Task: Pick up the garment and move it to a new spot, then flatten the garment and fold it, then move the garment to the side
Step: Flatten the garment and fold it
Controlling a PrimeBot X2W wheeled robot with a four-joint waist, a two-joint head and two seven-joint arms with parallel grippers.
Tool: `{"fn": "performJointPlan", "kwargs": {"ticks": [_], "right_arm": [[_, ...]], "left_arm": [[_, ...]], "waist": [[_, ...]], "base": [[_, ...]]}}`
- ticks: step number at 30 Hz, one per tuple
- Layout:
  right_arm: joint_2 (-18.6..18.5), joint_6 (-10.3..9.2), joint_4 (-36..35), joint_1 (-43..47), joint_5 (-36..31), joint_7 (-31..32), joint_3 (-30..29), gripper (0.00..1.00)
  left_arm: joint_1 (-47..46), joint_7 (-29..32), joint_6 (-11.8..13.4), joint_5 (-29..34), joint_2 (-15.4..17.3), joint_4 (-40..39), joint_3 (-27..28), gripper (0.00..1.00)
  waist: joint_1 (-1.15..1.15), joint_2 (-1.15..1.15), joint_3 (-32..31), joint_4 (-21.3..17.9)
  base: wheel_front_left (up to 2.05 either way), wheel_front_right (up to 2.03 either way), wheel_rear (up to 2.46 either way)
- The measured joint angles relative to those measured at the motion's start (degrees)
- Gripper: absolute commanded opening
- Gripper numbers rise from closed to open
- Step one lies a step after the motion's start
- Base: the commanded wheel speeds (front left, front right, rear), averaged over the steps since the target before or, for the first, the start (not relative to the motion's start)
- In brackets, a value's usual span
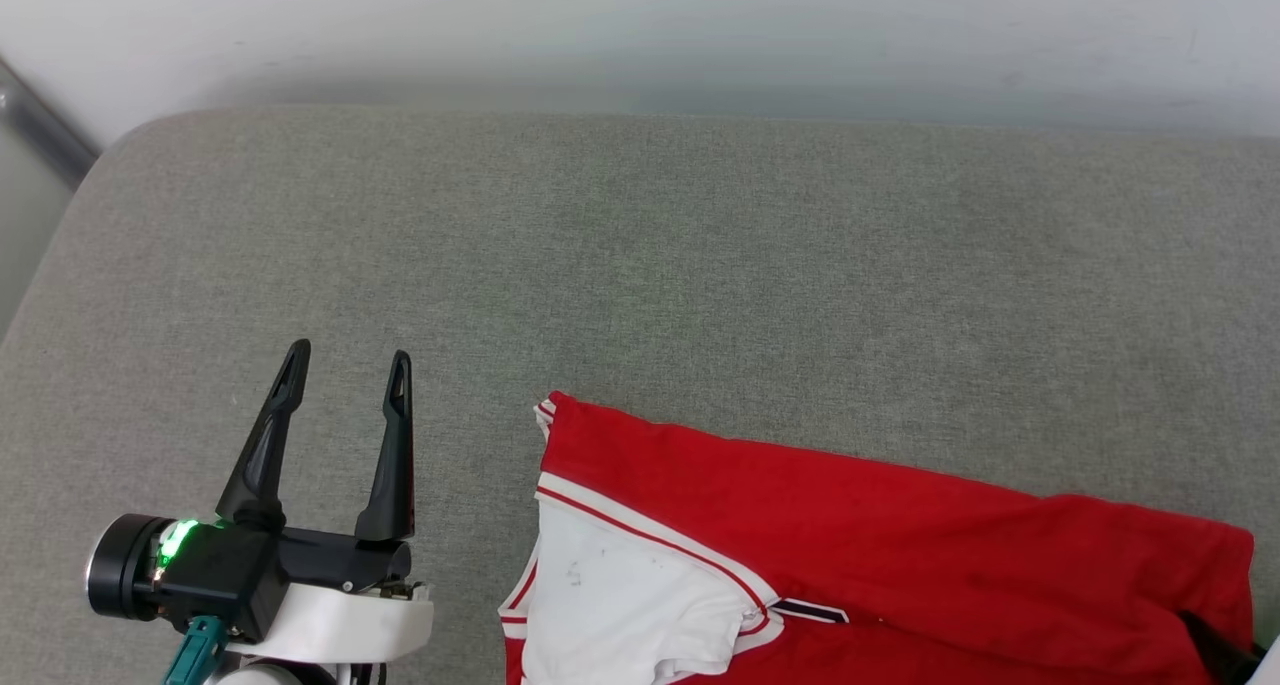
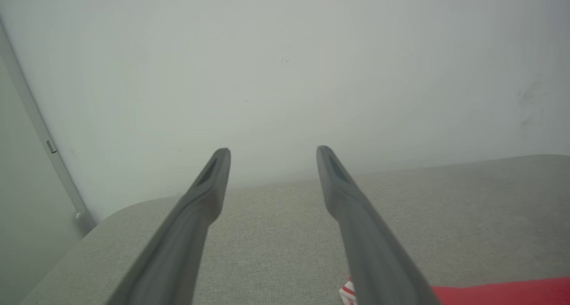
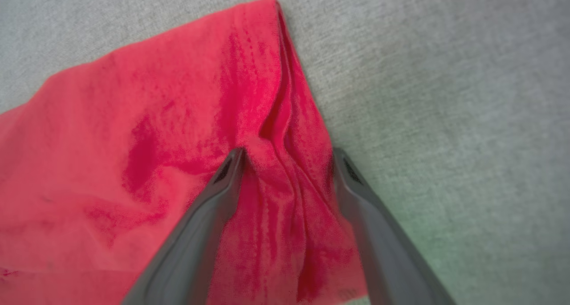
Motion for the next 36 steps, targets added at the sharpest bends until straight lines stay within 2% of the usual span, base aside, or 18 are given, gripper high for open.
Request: {"fn": "performJointPlan", "kwargs": {"ticks": [4, 5, 6, 7, 11, 15, 20, 24, 29, 36], "right_arm": [[-0.7, -0.32, 1.3, 0.1, 1.4, -1.0, 2.7, 1.00], [-0.9, -0.42, 1.5, 0.1, 1.8, -1.4, 3.3, 0.85], [-1.0, -0.42, 1.8, 0.1, 2.0, -1.8, 3.9, 0.19], [-1.1, -0.43, 1.9, 0.1, 2.1, -2.3, 4.5, 0.00], [-1.4, -0.07, 2.7, 0.0, 3.0, -4.3, 6.7, 0.00], [-2.1, 0.07, 3.2, 0.1, 2.7, -6.2, 5.9, 0.00], [-4.4, 0.08, 4.4, -0.2, 1.7, -7.9, 1.9, 0.00], [-7.8, 0.04, 7.0, -1.3, -4.1, -10.7, -2.4, 0.00], [-7.2, 0.03, 7.1, -2.8, -5.0, -10.7, -2.9, 0.00], [-3.7, 0.02, -2.6, -0.8, -2.4, -6.1, 3.0, 0.00]], "left_arm": [[0.3, 0.0, -2.8, 1.5, -2.2, 0.6, 2.6, 1.00], [0.4, 0.0, -3.5, 1.9, -2.8, 0.7, 3.3, 1.00], [0.5, 0.0, -4.2, 2.2, -3.2, 0.9, 3.7, 1.00], [0.6, 0.0, -4.8, 2.5, -3.6, 1.1, 4.2, 1.00], [1.0, 0.0, -7.0, 3.9, -5.2, 1.8, 5.7, 1.00], [1.7, 0.0, -8.5, 4.9, -6.6, 2.4, 7.1, 1.00], [2.0, 0.0, -10.0, 5.7, -7.6, 2.6, 8.5, 1.00], [2.0, 0.0, -10.8, 6.1, -8.5, 3.1, 9.1, 1.00], [2.2, 0.0, -11.7, 6.4, -9.3, 3.5, 9.8, 1.00], [3.0, 0.0, -12.2, 6.9, -10.4, 3.6, 10.4, 1.00]], "waist": [[0.00, 0.00, 0.0, 0.3], [0.00, 0.00, -0.1, 0.3], [0.00, 0.00, -0.2, 0.3], [0.00, 0.00, -0.3, 0.2], [0.00, 0.00, -1.0, -0.1], [0.00, 0.00, -1.9, -0.6], [0.00, 0.00, -2.2, -1.4], [0.00, 0.00, -2.4, -2.0], [0.00, 0.00, -3.2, -2.6], [0.00, 0.00, -4.7, -3.6]], "base": [[0.00, 0.00, 0.00], [0.00, 0.00, 0.00], [0.00, 0.00, 0.00], [0.00, 0.00, 0.00], [0.00, 0.00, 0.00], [0.00, 0.00, 0.00], [0.00, 0.00, 0.00], [0.00, 0.00, 0.00], [0.00, 0.00, 0.00], [0.00, 0.00, 0.00]]}}
